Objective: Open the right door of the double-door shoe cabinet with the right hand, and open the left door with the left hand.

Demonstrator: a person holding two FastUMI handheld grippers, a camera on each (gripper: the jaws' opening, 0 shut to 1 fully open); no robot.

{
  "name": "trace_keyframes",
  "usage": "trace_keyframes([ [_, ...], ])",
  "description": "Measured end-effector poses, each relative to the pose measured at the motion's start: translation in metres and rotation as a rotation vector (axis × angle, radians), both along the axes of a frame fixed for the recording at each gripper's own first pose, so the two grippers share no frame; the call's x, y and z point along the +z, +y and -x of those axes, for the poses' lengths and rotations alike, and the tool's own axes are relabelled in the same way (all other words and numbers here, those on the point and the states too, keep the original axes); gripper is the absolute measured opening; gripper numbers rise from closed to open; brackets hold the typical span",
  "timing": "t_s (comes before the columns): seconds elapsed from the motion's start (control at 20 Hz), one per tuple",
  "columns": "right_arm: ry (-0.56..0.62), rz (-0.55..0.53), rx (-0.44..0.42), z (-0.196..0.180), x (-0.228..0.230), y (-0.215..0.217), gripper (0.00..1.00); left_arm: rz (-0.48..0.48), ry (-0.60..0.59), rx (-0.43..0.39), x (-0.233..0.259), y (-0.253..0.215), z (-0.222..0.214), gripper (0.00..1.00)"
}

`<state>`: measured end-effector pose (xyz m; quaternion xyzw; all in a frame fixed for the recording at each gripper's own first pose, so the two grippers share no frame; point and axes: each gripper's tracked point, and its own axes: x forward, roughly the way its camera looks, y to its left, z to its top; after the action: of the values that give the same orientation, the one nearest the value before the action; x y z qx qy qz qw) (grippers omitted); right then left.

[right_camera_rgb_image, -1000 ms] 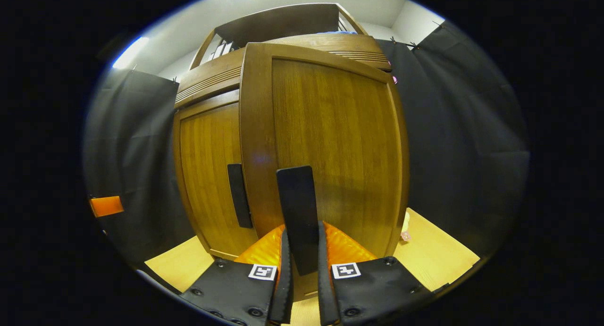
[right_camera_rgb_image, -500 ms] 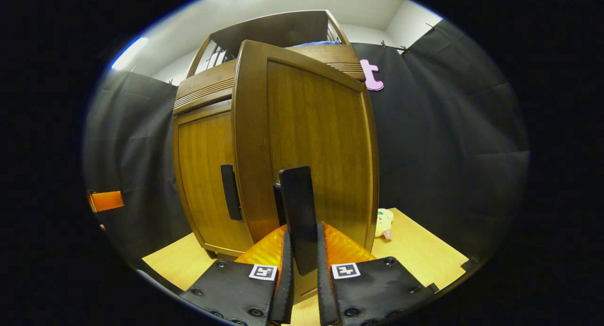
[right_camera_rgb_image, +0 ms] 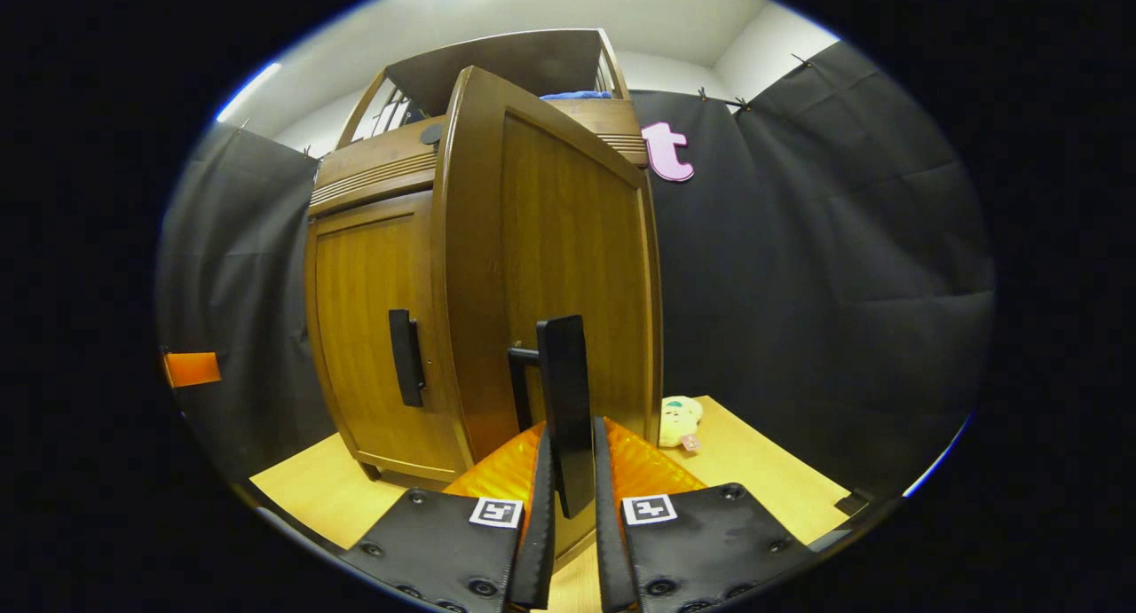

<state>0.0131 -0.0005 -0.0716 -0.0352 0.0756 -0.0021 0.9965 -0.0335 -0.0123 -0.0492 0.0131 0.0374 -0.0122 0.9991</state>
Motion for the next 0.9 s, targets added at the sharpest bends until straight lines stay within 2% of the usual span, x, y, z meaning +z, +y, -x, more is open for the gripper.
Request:
trace_keyframes([
  [0.05, -0.004, 0.004, -0.01, 0.003, 0.002, -0.005, 0.28, 0.001, 0.001, -0.004, 0.0, -0.002, 0.0, 0.92],
  [0.1, 0.001, 0.007, -0.026, 0.001, 0.0, -0.011, 0.28, 0.003, 0.002, -0.009, -0.001, -0.005, -0.001, 0.94],
  [0.15, -0.016, 0.007, -0.045, 0.005, 0.005, -0.017, 0.11, 0.005, 0.003, -0.014, -0.001, -0.008, -0.001, 0.92],
  [0.2, -0.006, 0.018, -0.051, 0.009, 0.002, -0.022, 0.15, 0.005, 0.003, -0.019, -0.002, -0.011, -0.002, 0.92],
  [0.3, -0.012, 0.009, -0.052, 0.011, 0.006, -0.028, 0.14, 0.004, 0.005, -0.024, -0.003, -0.016, -0.004, 0.92],
  [0.35, -0.016, 0.007, -0.057, 0.012, 0.007, -0.033, 0.11, 0.003, 0.007, -0.028, -0.005, -0.019, -0.006, 0.94],
  [0.4, -0.015, 0.007, -0.061, 0.014, 0.007, -0.038, 0.15, 0.002, 0.009, -0.029, -0.006, -0.022, -0.006, 0.94],
  [0.45, -0.019, 0.005, -0.063, 0.016, 0.008, -0.043, 0.1, 0.001, 0.012, -0.032, -0.006, -0.026, -0.006, 0.94],
  [0.5, -0.022, 0.002, -0.064, 0.018, 0.008, -0.047, 0.14, -0.002, 0.014, -0.036, -0.007, -0.029, -0.006, 0.95],
  [0.55, -0.025, -0.003, -0.065, 0.019, 0.009, -0.051, 0.1, -0.006, 0.015, -0.038, -0.006, -0.033, -0.006, 0.92],
  [0.6, -0.028, -0.007, -0.066, 0.02, 0.01, -0.055, 0.14, -0.011, 0.013, -0.04, -0.005, -0.037, -0.008, 0.92],
  [0.65, -0.03, -0.009, -0.068, 0.022, 0.011, -0.059, 0.1, -0.014, 0.01, -0.042, -0.003, -0.041, -0.009, 0.92],
  [0.8, -0.037, -0.009, -0.085, 0.032, 0.012, -0.075, 0.14, -0.024, -0.003, -0.046, -0.001, -0.051, -0.015, 0.94],
  [0.85, -0.04, -0.01, -0.094, 0.034, 0.013, -0.082, 0.14, -0.028, -0.007, -0.05, 0.0, -0.055, -0.017, 0.92],
  [0.9, -0.044, -0.015, -0.102, 0.036, 0.013, -0.089, 0.1, -0.034, -0.01, -0.052, 0.0, -0.059, -0.018, 0.92],
])
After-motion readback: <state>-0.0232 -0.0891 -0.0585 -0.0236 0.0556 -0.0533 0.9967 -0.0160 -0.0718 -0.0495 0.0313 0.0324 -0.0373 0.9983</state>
